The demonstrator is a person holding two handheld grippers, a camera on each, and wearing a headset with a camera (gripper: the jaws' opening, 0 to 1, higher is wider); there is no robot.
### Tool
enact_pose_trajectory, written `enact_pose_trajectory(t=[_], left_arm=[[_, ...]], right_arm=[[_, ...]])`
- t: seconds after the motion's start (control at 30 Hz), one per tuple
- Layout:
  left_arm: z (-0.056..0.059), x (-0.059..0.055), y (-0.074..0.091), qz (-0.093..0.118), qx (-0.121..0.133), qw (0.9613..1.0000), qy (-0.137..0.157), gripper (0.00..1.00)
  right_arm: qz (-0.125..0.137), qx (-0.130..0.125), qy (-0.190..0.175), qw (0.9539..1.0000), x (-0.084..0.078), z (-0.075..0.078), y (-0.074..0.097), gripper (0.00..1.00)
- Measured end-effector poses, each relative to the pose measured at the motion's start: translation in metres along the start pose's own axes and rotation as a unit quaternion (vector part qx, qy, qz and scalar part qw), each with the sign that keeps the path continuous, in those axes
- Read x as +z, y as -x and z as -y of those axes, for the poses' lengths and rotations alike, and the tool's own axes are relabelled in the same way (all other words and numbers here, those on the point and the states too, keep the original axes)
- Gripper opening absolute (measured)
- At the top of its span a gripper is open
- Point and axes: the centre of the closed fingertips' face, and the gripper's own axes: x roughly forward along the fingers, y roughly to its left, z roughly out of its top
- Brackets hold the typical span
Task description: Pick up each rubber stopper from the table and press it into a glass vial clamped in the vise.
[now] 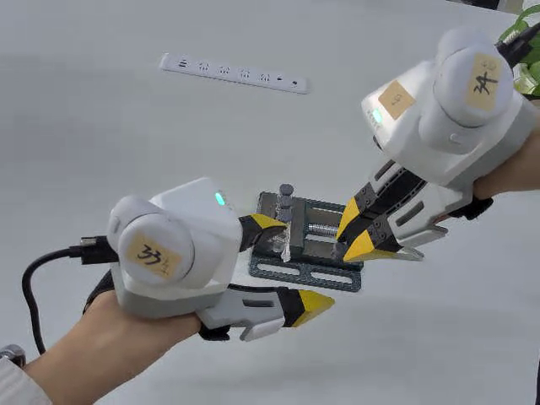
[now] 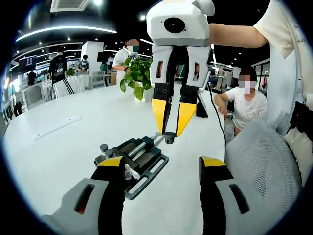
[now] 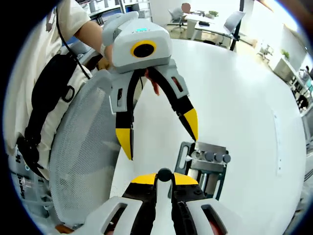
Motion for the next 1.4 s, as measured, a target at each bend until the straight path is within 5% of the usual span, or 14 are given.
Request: enact_pose_trajectory(t=[0.3,0.4,1.0,1.4], left_arm=[[-0.017,-0.011,0.007,-0.011,0.032,0.9994,0.006,0.85],[-0.024,-0.011,0.009,-0.001,0.048,0.9988,0.008,0.99],[-0.035,-0.024,0.014,-0.016,0.059,0.9981,0.009,0.99],[-0.034,-0.03,0.012,-0.018,0.06,0.9979,0.017,0.99]], right_arm=[[-0.012,-0.017,0.027,0.9994,0.003,0.021,-0.013,0.05],[-0.013,-0.024,0.036,0.999,0.005,0.029,-0.017,0.05],[-0.039,-0.047,0.092,0.9938,0.013,0.058,-0.043,0.05],[-0.054,-0.043,0.11,0.9915,0.012,0.058,-0.057,0.05]])
